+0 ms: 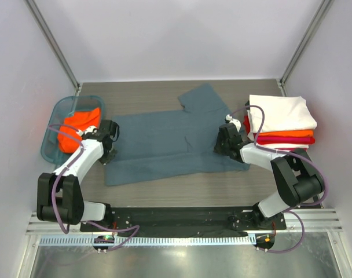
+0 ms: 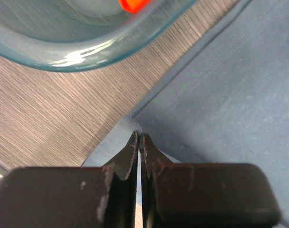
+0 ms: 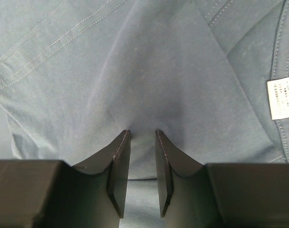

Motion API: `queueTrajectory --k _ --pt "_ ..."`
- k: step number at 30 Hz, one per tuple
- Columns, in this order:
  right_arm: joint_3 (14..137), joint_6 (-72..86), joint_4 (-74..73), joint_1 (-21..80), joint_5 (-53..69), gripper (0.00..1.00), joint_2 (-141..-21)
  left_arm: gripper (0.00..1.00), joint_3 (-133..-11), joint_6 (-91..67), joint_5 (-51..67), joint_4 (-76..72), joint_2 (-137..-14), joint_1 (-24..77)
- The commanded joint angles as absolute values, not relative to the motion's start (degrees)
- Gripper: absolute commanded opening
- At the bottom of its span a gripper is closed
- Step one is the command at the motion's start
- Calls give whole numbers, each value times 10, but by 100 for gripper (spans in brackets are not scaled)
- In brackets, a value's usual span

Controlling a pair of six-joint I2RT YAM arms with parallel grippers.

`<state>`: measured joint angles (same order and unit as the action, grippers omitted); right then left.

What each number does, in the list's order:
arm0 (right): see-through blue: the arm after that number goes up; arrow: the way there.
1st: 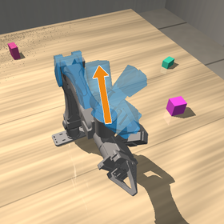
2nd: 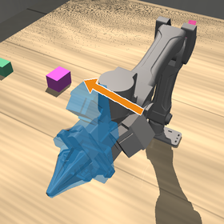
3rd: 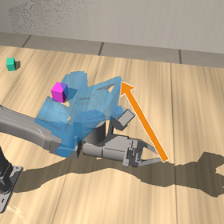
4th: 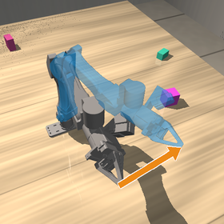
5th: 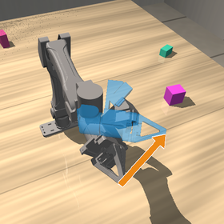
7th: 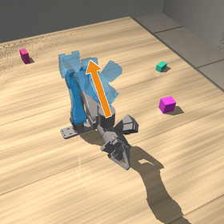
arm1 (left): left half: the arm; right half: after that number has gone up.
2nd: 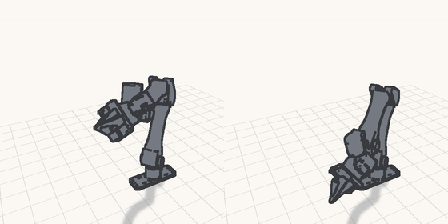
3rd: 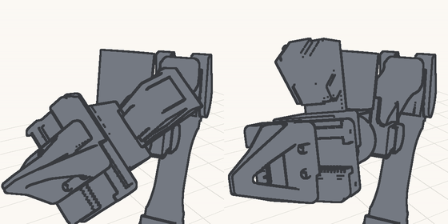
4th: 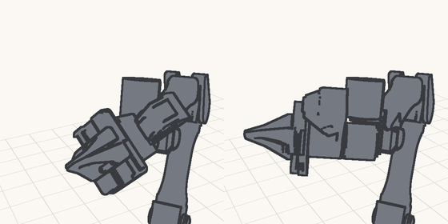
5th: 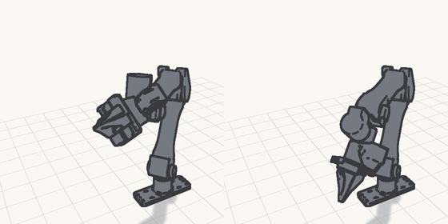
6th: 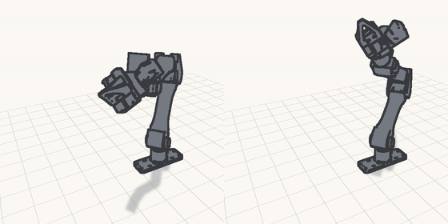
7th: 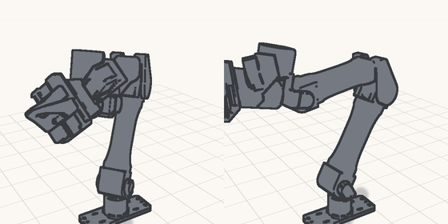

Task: Fold and stack the t-shirts
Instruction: Fold the tshirt

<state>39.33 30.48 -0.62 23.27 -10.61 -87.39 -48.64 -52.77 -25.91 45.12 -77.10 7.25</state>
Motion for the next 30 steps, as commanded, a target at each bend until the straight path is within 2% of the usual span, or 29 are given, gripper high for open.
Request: queueTrajectory --k 1,9,14,17,18,20,26,30 --pt "401 309 -41 232 -145 33 -886 1 -494 -537 -286 460 -777 59" --pt "407 308 -47 232 -137 38 -868 34 -494 -504 -243 421 -767 60" --pt "427 305 -65 231 -131 42 -842 40 -500 -483 -225 409 -723 60" --pt "453 301 -79 233 -134 45 -832 49 -506 -467 -198 385 -701 60" --pt "474 298 -85 231 -140 45 -832 55 -507 -461 -187 374 -696 60" --pt "497 294 -99 229 -144 45 -837 61 -514 -457 -173 350 -693 60" --pt "626 274 -127 210 -136 45 -888 71 -564 -454 -148 297 -735 60" --pt "781 265 -164 189 -137 46 -976 80 -615 -442 -154 284 -779 60"
